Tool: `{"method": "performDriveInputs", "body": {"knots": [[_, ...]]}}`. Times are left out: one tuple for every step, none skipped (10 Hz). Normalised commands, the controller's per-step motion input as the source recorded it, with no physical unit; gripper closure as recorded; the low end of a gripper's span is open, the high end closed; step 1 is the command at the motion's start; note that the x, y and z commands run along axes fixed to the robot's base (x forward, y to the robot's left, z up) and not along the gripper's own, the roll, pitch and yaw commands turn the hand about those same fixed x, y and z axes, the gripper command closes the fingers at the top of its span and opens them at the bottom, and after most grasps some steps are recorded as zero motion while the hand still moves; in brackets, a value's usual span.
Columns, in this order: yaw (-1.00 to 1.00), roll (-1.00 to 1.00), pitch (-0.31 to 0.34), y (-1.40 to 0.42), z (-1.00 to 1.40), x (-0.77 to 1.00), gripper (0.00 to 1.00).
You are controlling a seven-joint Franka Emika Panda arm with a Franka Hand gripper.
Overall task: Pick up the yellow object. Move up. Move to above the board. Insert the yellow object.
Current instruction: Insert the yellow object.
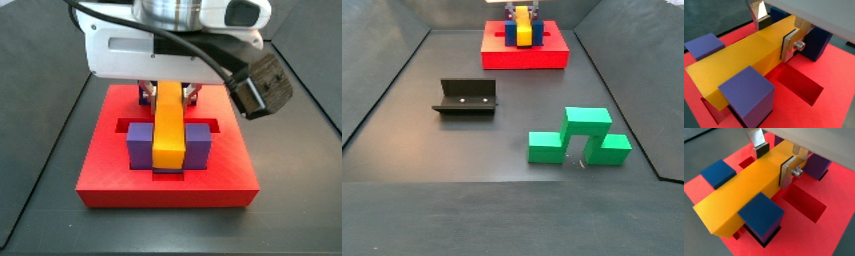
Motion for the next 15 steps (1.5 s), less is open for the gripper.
{"method": "performDriveInputs", "body": {"knots": [[0.0,0.13,0.0,-0.09,-0.22,0.0,1.0],[0.0,0.12,0.0,-0.1,-0.2,0.0,1.0],[0.01,0.08,0.0,-0.17,-0.09,0.0,1.0],[0.0,0.1,0.0,-0.18,-0.12,0.0,1.0],[0.0,0.1,0.0,-0.14,-0.14,0.0,1.0],[0.0,0.09,0.0,-0.13,-0.16,0.0,1.0],[0.0,0.15,0.0,-0.04,-0.24,0.0,1.0],[0.01,0.2,0.0,0.0,-0.25,0.0,1.0],[0.0,0.2,0.0,0.0,-0.17,0.0,1.0],[0.0,0.2,0.0,0.0,-0.14,0.0,1.0],[0.0,0.21,0.0,0.0,-0.14,0.0,1.0],[0.11,0.21,0.0,0.0,-0.11,0.06,1.0],[0.2,0.18,0.0,0.0,-0.11,0.11,1.0],[0.23,0.15,0.0,0.0,-0.11,0.11,1.0],[0.23,0.12,0.0,0.0,-0.08,0.08,1.0]]}}
